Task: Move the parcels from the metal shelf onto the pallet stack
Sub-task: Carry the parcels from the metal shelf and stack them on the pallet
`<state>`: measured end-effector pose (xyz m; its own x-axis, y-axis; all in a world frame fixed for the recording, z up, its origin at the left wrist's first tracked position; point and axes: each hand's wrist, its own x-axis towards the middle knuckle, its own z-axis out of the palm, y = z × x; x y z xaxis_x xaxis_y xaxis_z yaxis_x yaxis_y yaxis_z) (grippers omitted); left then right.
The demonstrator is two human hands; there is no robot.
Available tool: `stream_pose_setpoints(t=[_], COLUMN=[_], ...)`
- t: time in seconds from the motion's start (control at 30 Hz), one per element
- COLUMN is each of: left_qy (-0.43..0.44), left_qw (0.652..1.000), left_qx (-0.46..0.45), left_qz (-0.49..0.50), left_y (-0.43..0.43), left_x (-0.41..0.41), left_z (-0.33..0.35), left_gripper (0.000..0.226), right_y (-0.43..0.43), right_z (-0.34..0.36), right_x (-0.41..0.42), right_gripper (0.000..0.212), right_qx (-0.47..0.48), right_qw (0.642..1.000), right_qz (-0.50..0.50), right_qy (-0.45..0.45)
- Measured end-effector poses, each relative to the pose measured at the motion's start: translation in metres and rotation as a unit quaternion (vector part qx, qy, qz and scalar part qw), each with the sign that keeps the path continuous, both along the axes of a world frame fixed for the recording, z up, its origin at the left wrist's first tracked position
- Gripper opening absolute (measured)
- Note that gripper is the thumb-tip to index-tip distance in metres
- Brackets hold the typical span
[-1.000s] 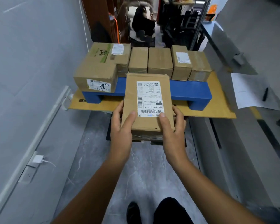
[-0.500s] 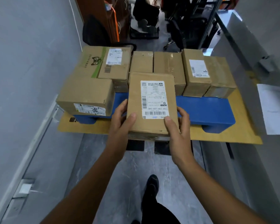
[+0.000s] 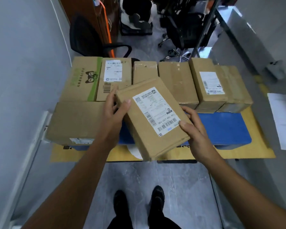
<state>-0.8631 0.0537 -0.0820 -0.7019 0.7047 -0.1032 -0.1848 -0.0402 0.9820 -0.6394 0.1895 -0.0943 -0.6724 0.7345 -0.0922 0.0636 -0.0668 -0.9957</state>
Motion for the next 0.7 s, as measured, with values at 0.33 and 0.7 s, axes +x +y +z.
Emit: stream_pose_setpoints(t=[0.33, 0.7], left_qy=[-0.072, -0.049], left_qw=[0.997, 0.991], left_qx=[0.023, 0.018], left_qz=[-0.027, 0.127], left_y=[0.016, 0.027], left_x=[-0.020, 0.020], left_z=[-0.001, 0.005], left_gripper=[0.025, 0.029], right_y=[0.028, -0.035], right_z=[0.022, 0.008], right_x=[-0.019, -0.018], right_gripper=[0.053, 0.086], right_qx=[0.018, 0.027], right_qw=[0.999, 0.987], right_qz=[-0.049, -0.158], right_qy=[-0.008, 0.020])
